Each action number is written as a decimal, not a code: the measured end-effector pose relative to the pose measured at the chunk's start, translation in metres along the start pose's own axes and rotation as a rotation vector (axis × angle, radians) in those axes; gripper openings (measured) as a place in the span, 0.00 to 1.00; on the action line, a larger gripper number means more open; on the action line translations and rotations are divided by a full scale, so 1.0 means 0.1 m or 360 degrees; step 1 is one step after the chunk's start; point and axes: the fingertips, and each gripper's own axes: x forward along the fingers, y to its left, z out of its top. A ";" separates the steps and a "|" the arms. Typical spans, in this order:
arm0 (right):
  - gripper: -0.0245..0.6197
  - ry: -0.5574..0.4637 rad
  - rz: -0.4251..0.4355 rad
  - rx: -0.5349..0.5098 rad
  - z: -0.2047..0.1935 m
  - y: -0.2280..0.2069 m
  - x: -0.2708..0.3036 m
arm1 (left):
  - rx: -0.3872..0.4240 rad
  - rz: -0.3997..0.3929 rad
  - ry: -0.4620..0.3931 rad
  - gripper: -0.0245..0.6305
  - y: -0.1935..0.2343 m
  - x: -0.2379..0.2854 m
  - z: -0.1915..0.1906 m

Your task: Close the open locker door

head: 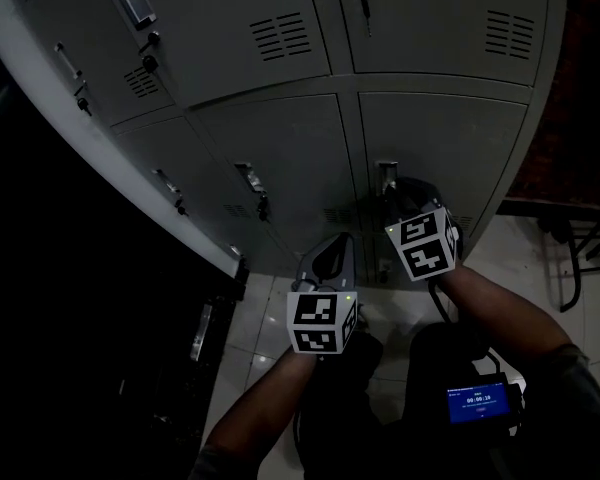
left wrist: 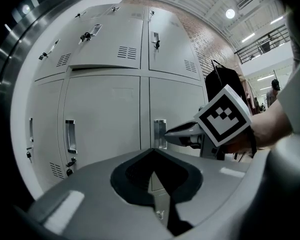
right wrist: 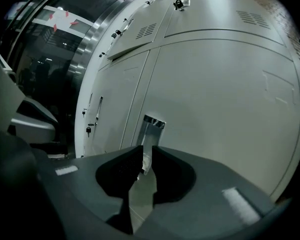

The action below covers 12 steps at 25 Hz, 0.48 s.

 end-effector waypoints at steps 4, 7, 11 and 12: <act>0.13 0.0009 -0.0004 -0.0008 -0.04 -0.12 -0.21 | -0.0008 -0.0023 -0.0029 0.04 -0.17 0.00 0.10; 0.13 0.0015 -0.0022 -0.0012 -0.07 -0.26 -0.41 | -0.0006 -0.0059 -0.0046 0.04 -0.37 0.00 0.18; 0.11 0.0006 -0.0055 -0.0001 -0.08 -0.43 -0.71 | 0.0002 -0.0108 -0.0068 0.04 -0.63 -0.04 0.29; 0.11 0.0001 -0.0060 0.0005 -0.08 -0.47 -0.79 | 0.0003 -0.0118 -0.0075 0.04 -0.69 -0.06 0.32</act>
